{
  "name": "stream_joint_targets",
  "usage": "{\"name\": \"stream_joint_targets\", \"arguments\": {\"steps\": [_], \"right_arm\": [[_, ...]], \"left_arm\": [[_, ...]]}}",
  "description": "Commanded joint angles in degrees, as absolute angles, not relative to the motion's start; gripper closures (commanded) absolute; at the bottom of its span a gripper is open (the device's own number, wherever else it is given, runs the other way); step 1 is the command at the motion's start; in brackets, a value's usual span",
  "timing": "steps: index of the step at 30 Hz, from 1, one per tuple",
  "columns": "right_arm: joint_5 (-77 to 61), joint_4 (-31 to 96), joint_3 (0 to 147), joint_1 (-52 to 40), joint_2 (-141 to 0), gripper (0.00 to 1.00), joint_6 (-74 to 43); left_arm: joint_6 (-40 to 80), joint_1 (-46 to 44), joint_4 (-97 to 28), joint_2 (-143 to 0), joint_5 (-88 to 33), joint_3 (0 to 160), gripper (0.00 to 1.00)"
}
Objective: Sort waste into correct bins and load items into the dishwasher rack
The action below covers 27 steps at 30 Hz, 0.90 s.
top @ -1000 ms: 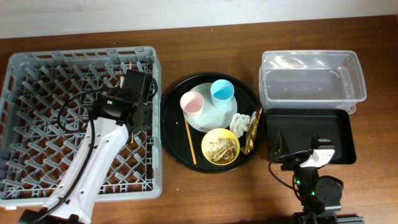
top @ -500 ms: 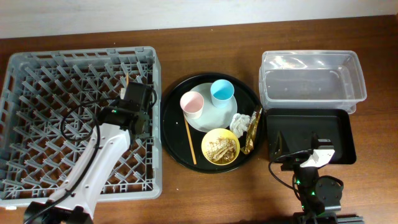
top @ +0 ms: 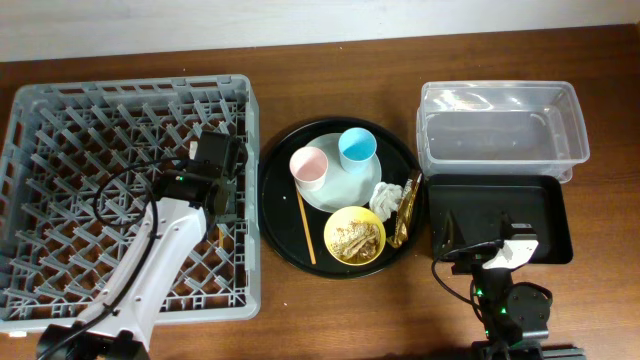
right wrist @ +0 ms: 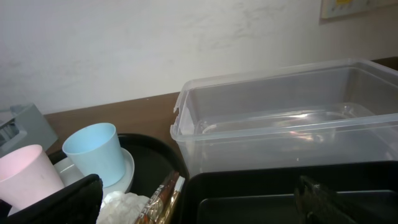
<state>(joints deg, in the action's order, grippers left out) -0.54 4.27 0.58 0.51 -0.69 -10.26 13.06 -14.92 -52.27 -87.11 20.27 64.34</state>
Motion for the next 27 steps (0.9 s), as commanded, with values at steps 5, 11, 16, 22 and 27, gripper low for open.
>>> {"name": "stream_joint_targets", "arguments": {"steps": [5, 11, 16, 22, 27], "right_arm": [[-0.9, 4.5, 0.3, 0.8, -0.7, 0.01, -9.9], [-0.9, 4.5, 0.3, 0.8, -0.7, 0.01, -9.9], [-0.9, 4.5, 0.3, 0.8, -0.7, 0.01, -9.9], [-0.9, 4.5, 0.3, 0.8, -0.7, 0.01, -9.9], [-0.9, 4.5, 0.3, 0.8, -0.7, 0.01, -9.9]], "left_arm": [[13.2, -14.8, -53.8, -78.1, -13.9, 75.2, 0.66], [16.4, -19.9, -55.2, -78.2, -15.0, 74.3, 0.68], [28.7, -28.9, -52.1, -82.4, -5.0, 69.4, 0.71], [33.9, -34.2, -45.7, -89.5, -3.9, 65.7, 0.7], [34.0, -34.8, -42.5, -96.2, -2.3, 65.7, 0.7]]}}
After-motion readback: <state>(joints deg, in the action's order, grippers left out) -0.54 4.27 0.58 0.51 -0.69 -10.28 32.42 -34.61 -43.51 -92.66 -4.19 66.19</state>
